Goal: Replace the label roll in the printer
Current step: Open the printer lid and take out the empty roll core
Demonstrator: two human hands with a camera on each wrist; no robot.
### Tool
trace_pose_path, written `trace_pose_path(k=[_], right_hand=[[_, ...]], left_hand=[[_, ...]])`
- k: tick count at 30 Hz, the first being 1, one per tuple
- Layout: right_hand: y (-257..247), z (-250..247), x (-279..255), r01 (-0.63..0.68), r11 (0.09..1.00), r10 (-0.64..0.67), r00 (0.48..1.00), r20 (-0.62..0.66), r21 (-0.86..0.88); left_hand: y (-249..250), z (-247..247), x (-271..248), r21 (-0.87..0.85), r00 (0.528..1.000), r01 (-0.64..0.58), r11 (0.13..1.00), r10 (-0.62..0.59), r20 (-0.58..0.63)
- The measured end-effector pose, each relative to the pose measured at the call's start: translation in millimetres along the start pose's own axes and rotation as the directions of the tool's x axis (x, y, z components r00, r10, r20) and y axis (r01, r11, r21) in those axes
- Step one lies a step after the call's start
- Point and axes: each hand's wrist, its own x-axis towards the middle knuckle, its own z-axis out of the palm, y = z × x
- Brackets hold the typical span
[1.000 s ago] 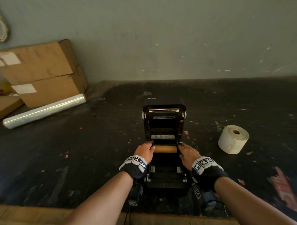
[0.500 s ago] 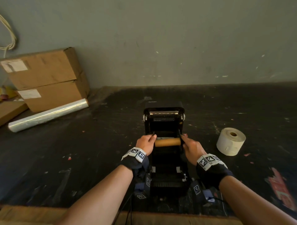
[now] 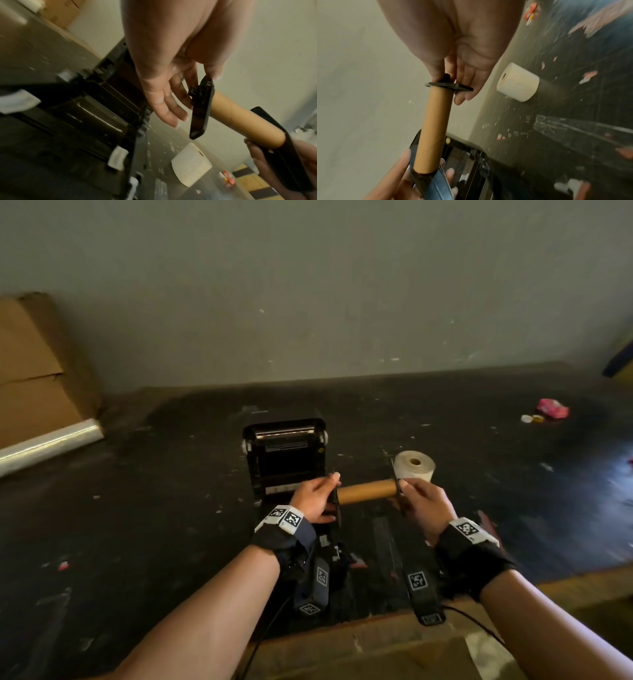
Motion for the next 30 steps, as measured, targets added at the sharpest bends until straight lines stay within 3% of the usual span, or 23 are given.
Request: trace_pose_path(k=[5, 10, 13, 15, 17, 22, 30], right_hand=[[-2.8, -45.6, 15.5, -0.006, 0.994, 0.002, 0.999, -0.042, -0.109], [-9.9, -94.6, 58.4, 0.019, 0.988, -0.035, 0.995, -0.096, -0.156], [-6.4, -123.7, 93.3, 0.002, 0.990, -0.012, 0.998, -0.068, -0.142], [0.3, -136.3, 114.6, -0.018, 0.991, 0.017, 1.000, -0.014, -0.135], [5.3, -142.6, 132.7, -0.040, 0.991, 0.044, 0.999, 0.028, -0.127], [15.1, -142.3, 165.0, -0.017, 0.971, 0.056, 0.986, 0.159, -0.237], [13.1, -122.6, 179.0, 0.076, 0.964, -0.001, 0.959, 0.282, -0.256]], left_hand=[[4.9, 42.2, 16.8, -0.114, 0.997, 0.033, 0.993, -0.025, 0.074], [10.0, 72.5, 59.4, -0.137, 0.995, 0.053, 0.989, -0.064, -0.080], [5.6, 97.4, 94.1, 0.168, 0.987, 0.076, 0.983, -0.051, -0.151], [-4.9, 111.6, 112.8, 0.485, 0.989, 0.079, 0.871, -0.006, -0.149], [-15.2, 122.8, 123.9, 0.651, 0.988, 0.091, 0.754, 0.016, -0.156], [-47.2, 131.1, 134.2, 0.747, 0.970, 0.194, 0.636, -0.012, -0.242], [-66.4, 124.1, 136.5, 0.779, 0.943, 0.291, 0.556, -0.030, -0.331]])
